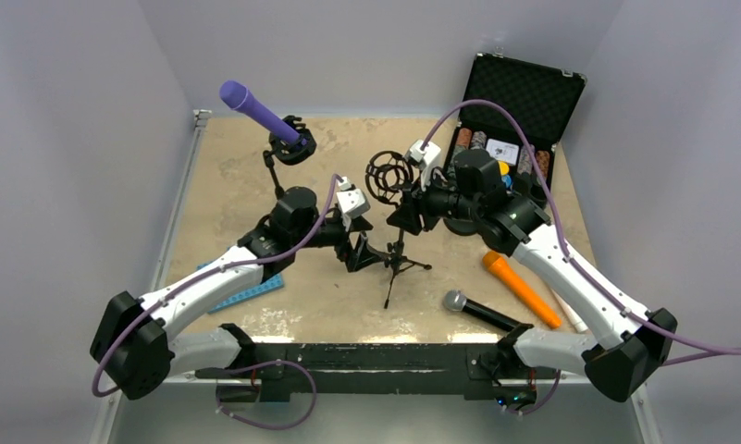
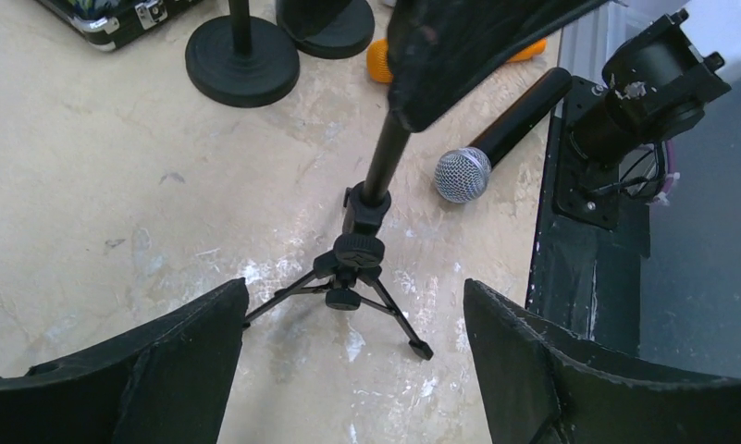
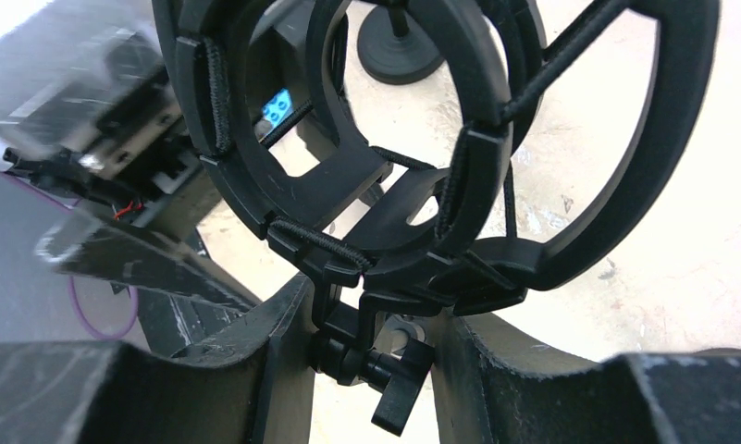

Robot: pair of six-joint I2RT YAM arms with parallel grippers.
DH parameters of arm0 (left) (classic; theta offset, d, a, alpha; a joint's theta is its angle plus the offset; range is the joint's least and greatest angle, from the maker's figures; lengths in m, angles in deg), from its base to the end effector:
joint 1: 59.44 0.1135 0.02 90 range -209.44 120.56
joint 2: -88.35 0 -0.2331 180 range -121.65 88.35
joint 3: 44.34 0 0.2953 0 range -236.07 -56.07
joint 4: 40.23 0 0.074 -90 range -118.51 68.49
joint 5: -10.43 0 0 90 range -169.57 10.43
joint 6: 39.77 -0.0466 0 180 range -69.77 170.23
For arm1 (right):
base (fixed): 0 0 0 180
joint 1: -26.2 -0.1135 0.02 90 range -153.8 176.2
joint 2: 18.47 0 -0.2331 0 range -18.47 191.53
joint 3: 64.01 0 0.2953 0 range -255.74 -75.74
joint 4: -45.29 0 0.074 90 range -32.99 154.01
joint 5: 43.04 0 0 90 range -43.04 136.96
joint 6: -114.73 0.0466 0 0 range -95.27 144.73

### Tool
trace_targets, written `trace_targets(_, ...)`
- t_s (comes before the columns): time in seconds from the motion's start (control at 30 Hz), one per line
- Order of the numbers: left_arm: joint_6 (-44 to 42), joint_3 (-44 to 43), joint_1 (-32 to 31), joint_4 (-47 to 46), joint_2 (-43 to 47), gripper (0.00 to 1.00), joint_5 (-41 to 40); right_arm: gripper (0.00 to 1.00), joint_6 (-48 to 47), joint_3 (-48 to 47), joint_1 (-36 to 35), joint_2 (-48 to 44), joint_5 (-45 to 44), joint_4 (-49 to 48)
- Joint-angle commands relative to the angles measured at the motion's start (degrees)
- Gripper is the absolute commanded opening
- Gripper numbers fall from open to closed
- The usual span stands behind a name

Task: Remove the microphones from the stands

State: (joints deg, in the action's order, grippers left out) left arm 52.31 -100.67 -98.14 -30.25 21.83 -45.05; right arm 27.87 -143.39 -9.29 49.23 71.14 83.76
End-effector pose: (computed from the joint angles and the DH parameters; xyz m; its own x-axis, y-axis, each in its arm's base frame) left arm 0.2358 -0.2227 0.2363 -0.3027 0.2042 -0.9310 0.9199 0.3180 -0.2293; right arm 0.2533 0.2041 0.3364 -0.4118 -0.2322 -0.8812 -0.8060 0.5440 0.2332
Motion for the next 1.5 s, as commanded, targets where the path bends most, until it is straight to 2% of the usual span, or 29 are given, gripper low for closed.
trace_targets(0.0,5.1,0.7,-0.1,-11.6,-2.7,0.89,-0.3,0.0,1.7,1.5,0.2,-0.4,2.1,-1.7)
trace_targets(0.23,10.1,0.0,-0.1,-11.9,-5.9,0.83,-1.2,0.0,1.3,1.9,0.2,-0.7,0.3,-2.0)
trace_targets(0.5,8.3,0.0,-0.1,-12.4,-7.9,0.68,1.5,0.0,1.4,2.2,0.2,-0.9,0.6,-1.9)
trace_targets(0.67,7.8,0.1,-0.2,-13.4,-8.9,0.62,3.4,0.0,1.5,1.8,0.2,-0.6,1.0,-1.8)
trace_targets(0.87,7.5,0.7,-0.2,-17.2,-10.3,0.63,4.6,0.0,1.5,1.0,0.2,0.1,1.0,-0.8)
trace_targets(1.07,7.3,0.8,-0.2,-18.3,-11.4,0.56,5.6,0.0,1.6,0.5,0.2,0.6,1.0,-0.7)
trace_targets(1.23,6.8,0.9,-0.1,-17.7,-11.7,0.46,6.7,0.0,1.7,-0.2,0.2,1.3,1.3,-0.4)
trace_targets(1.47,7.0,1.4,-0.1,-17.5,-11.7,0.45,6.6,0.0,1.7,-0.5,0.2,1.5,1.2,-0.3)
